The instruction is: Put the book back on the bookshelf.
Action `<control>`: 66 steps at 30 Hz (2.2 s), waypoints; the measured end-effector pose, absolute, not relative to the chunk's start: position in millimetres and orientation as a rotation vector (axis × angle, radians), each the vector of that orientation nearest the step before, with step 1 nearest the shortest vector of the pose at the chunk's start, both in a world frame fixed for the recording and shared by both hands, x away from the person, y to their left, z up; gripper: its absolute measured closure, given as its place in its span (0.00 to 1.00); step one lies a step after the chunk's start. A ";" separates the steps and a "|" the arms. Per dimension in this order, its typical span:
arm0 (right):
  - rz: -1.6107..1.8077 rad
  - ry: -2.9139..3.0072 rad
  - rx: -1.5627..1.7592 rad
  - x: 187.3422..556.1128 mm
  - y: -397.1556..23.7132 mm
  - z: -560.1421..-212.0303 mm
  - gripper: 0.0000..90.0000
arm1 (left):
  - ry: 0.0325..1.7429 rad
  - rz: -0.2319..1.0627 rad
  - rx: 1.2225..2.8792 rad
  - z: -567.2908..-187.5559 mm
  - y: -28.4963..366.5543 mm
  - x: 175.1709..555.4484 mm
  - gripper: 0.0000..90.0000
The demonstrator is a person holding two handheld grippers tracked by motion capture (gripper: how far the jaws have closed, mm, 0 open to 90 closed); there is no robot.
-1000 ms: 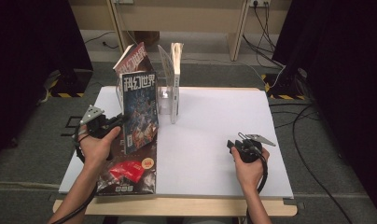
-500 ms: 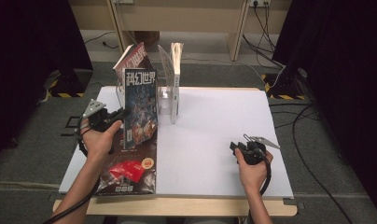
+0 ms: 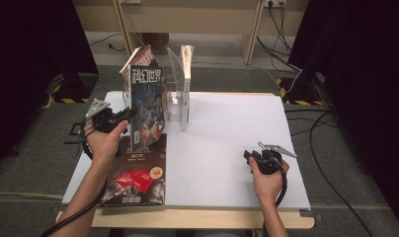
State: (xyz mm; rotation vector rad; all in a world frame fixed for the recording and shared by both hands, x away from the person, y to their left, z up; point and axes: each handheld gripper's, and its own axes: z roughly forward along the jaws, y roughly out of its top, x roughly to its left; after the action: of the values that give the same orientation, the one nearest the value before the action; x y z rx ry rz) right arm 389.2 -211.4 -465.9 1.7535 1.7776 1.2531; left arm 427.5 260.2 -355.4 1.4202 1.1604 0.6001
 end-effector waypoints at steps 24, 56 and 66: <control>1.240 1.800 1.756 387.2 -206.8 -472.9 0.68 | 1.161 0.657 1.394 -340.6 253.5 451.9 0.92; 1.221 1.820 1.759 387.3 -206.0 -476.1 0.67 | 1.159 0.772 1.321 -332.9 224.1 512.7 0.92; 1.206 1.837 1.761 388.2 -205.9 -480.0 0.67 | 1.169 0.811 1.285 -359.2 216.2 528.8 0.92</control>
State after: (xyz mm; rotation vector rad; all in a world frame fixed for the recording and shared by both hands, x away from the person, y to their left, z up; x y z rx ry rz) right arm 388.2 -205.9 -480.0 1.7612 1.8370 1.2058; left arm 528.8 216.2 -359.2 1.2848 1.1689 0.8108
